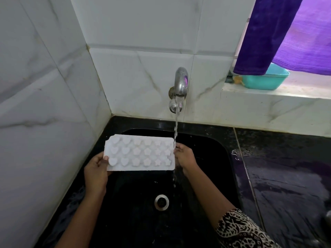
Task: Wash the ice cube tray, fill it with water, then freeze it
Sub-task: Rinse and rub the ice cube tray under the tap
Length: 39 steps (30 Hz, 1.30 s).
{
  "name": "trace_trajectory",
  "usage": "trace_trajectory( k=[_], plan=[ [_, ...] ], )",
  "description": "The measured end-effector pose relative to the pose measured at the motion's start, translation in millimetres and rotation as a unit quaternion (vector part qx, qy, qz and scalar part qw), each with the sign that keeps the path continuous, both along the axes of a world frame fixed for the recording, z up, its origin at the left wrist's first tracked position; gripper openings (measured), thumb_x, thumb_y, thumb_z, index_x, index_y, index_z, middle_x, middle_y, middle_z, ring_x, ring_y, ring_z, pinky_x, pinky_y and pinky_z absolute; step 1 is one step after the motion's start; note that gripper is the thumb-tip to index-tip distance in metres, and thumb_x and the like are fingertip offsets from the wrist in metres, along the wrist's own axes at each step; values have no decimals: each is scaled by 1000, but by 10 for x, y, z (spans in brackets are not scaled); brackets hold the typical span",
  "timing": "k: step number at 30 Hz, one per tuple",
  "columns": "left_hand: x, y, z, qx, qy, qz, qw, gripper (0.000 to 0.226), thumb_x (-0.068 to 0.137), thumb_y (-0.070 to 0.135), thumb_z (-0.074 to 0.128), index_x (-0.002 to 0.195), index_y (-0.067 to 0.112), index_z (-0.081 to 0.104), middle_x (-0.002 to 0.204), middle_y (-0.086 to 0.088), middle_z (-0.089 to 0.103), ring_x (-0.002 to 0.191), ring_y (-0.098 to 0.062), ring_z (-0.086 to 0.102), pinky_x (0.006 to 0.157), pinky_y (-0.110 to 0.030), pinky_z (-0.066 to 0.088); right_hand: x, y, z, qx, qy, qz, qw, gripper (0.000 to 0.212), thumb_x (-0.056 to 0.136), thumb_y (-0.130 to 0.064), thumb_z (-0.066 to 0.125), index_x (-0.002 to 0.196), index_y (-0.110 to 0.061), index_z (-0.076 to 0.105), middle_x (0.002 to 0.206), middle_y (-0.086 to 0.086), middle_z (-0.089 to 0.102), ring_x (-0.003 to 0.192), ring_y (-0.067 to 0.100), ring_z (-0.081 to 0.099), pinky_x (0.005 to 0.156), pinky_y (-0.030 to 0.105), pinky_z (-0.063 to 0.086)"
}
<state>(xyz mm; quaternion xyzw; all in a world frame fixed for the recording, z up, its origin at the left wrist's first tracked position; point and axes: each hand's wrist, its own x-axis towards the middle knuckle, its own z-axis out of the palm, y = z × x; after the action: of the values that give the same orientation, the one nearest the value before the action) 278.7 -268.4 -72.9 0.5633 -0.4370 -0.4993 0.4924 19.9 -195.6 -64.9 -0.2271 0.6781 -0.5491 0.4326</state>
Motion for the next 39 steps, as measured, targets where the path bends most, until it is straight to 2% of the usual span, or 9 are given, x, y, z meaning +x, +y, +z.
trace_trajectory(
  k=[6,10,13,16,21,24,26,30,39],
  plan=[
    [-317,217,-302,105,-79,-110,985,25,88,-3,56,92,16,72,92,-12,75,82,-27,70,76,-40,57,-412,262,251,28,166,-33,985,27,89,-4,57,113,-14,67,95,1,69,91,17,65,80,29,51],
    [-849,383,-484,218,-70,-209,951,26,90,-8,50,102,2,70,91,-16,72,87,-33,67,79,-43,55,-738,635,497,68,293,-36,953,28,87,-10,61,112,-19,69,87,-8,67,78,8,62,63,15,44],
    [-1213,513,-437,338,51,-217,914,23,98,10,46,109,3,64,83,-11,71,80,-28,64,68,-36,50,-944,933,637,95,360,-47,927,30,86,-12,62,114,-21,69,91,-2,71,72,9,58,61,18,43],
    [-1477,497,-384,406,142,-243,869,52,102,46,33,116,2,58,99,-17,66,92,-34,61,82,-43,46,-1022,1157,669,75,378,-76,920,30,86,-10,61,111,-24,69,93,-1,72,81,13,63,73,28,50],
    [-1695,391,-230,416,216,-275,840,80,90,75,28,113,5,58,111,-20,63,116,-44,54,103,-57,36,-961,1361,520,-57,315,-139,937,30,85,-3,62,94,-29,71,94,-6,73,93,17,67,82,39,54],
    [-1683,332,-82,366,255,-219,868,35,101,32,47,108,0,59,91,-20,68,84,-32,65,72,-41,59,-833,1355,379,-138,192,-195,952,29,86,2,60,87,-23,73,107,-15,69,105,0,62,86,15,49],
    [-1590,291,-57,308,276,-179,892,16,99,3,43,106,2,57,87,-14,67,72,-25,65,51,-28,57,-742,1311,243,-160,82,-245,953,25,85,7,59,78,-13,72,117,-7,64,102,-6,61,80,9,49],
    [-1256,274,-10,205,302,-175,915,42,96,-7,42,130,16,49,109,-8,65,92,-24,64,60,-26,59,-573,1187,-61,-122,-107,-246,956,17,88,3,57,88,-9,70,99,10,71,82,13,70,66,24,57],
    [-413,32,239,26,233,-119,965,53,96,-6,45,141,20,45,123,-1,64,100,-15,68,79,-29,59,98,389,-266,-82,-97,-131,983,37,90,9,52,116,-15,56,114,-5,60,87,1,66,65,16,53]
  ],
)
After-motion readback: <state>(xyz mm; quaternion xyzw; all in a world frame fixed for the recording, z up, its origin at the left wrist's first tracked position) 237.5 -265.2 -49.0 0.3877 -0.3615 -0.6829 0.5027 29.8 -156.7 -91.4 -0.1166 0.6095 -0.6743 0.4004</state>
